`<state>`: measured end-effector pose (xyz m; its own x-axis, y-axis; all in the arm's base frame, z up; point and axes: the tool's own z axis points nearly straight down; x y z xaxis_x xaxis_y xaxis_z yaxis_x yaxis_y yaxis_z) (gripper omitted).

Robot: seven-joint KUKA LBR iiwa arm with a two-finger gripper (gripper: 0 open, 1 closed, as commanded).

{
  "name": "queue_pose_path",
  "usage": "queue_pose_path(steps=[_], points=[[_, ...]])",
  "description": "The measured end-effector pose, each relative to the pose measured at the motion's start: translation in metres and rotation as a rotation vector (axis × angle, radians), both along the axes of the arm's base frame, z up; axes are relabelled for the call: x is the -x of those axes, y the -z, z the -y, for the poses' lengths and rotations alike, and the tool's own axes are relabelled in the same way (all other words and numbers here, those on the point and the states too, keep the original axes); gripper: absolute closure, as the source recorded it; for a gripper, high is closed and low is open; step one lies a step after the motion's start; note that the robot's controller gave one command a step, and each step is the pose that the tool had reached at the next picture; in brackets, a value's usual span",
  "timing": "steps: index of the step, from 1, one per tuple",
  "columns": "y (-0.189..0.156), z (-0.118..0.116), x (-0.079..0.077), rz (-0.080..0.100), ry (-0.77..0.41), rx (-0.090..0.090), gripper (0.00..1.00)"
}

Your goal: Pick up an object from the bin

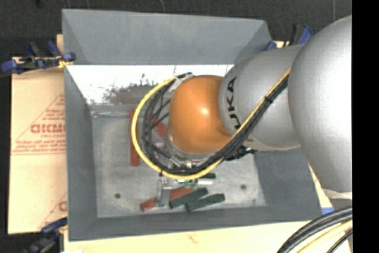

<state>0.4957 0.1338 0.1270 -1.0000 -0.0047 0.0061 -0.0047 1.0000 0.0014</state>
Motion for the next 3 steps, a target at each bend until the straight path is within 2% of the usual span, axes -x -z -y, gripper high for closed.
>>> queue_pose_path(steps=[1, 2, 3], points=[[-0.004, 0.000, -0.002, 0.007, 0.004, -0.001, 0.00], [0.035, 0.035, 0.000, 0.013, 0.015, -0.002, 0.00], [0.055, 0.055, 0.004, 0.012, 0.220, -0.002, 1.00]])
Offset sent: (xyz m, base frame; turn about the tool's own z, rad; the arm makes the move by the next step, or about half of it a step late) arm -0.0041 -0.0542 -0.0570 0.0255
